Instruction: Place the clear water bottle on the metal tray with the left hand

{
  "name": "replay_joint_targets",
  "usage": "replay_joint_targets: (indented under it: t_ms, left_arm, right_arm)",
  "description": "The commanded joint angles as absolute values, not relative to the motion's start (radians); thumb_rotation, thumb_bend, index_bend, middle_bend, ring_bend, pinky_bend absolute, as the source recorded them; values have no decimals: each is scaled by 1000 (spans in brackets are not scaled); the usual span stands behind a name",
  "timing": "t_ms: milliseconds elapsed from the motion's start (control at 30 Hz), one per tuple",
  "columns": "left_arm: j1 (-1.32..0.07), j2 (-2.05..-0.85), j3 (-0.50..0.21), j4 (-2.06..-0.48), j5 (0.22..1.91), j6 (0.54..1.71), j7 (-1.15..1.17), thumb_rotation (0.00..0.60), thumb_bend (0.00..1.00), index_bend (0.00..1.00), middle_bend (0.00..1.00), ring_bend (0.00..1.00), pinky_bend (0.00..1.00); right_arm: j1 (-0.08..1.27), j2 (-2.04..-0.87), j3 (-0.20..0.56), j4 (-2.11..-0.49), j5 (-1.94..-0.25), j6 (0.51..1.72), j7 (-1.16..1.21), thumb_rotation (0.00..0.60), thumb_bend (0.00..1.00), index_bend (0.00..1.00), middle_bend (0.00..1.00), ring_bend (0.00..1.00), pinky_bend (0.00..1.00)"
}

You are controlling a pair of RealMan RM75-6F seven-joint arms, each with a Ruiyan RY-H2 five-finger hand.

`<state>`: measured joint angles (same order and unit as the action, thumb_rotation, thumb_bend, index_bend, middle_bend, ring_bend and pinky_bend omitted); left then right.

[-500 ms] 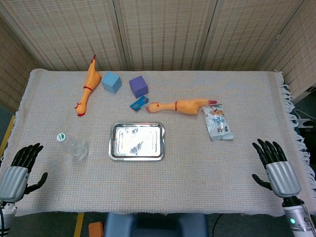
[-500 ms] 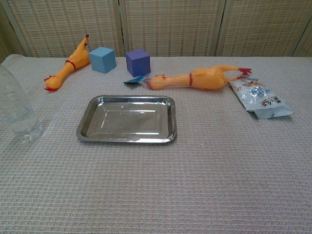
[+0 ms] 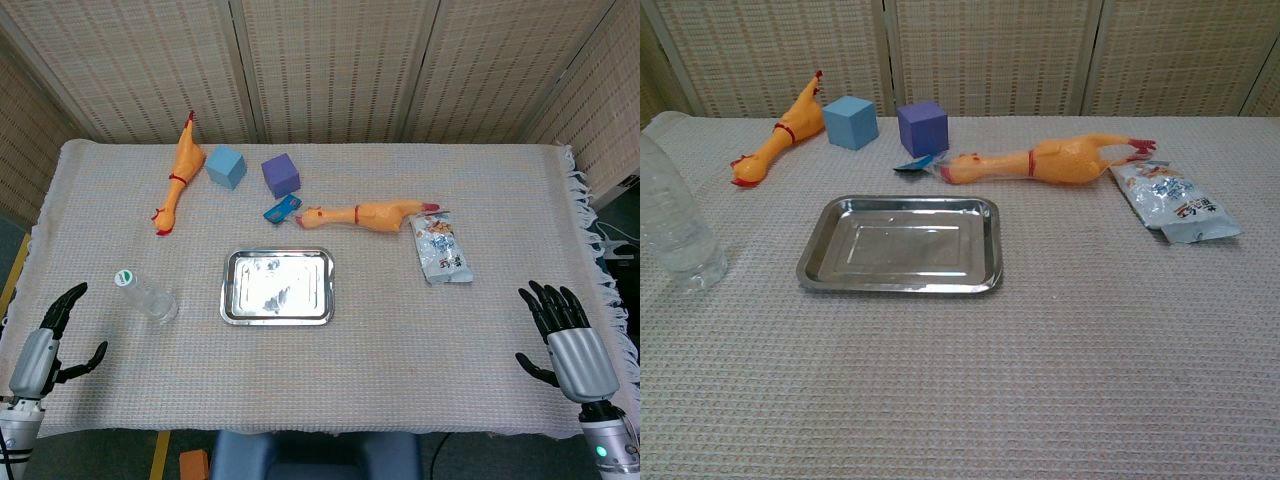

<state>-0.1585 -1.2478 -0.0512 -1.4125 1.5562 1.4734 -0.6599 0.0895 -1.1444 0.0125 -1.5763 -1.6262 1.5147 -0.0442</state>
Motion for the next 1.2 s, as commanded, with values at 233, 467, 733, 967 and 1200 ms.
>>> replay_joint_targets:
  t_ms: [233, 467, 733, 967, 1200]
  left_arm:
    - [-223, -1342, -92, -1311, 1426, 1283, -939, 600, 337, 0, 0, 0, 54]
    - [-241, -1396, -106, -1259, 1412, 1253, -970, 600, 305, 0, 0, 0, 47]
    - [-264, -1484, -127, -1200, 1406, 1277, -797, 600, 303, 0, 0, 0, 41]
    - [-296, -1558, -159, -1140, 1379, 1263, -721, 600, 303, 0, 0, 0, 40]
    - [-325, -1573, -166, -1150, 1382, 1225, -743, 600, 301, 0, 0, 0, 40]
  right_arm:
    - [71, -1136, 0, -1556, -1722, 1616, 52, 600, 111, 0, 0, 0, 0]
    - [76, -1128, -12, -1560, -1720, 1586, 48, 600, 112, 0, 0, 0, 0]
    - [83, -1121, -17, -1574, -1707, 1553, 34, 600, 112, 0, 0, 0, 0]
    - [84, -1118, -17, -1578, -1698, 1543, 28, 600, 112, 0, 0, 0, 0]
    - [87, -1120, -14, -1579, -1683, 1528, 20, 600, 112, 0, 0, 0, 0]
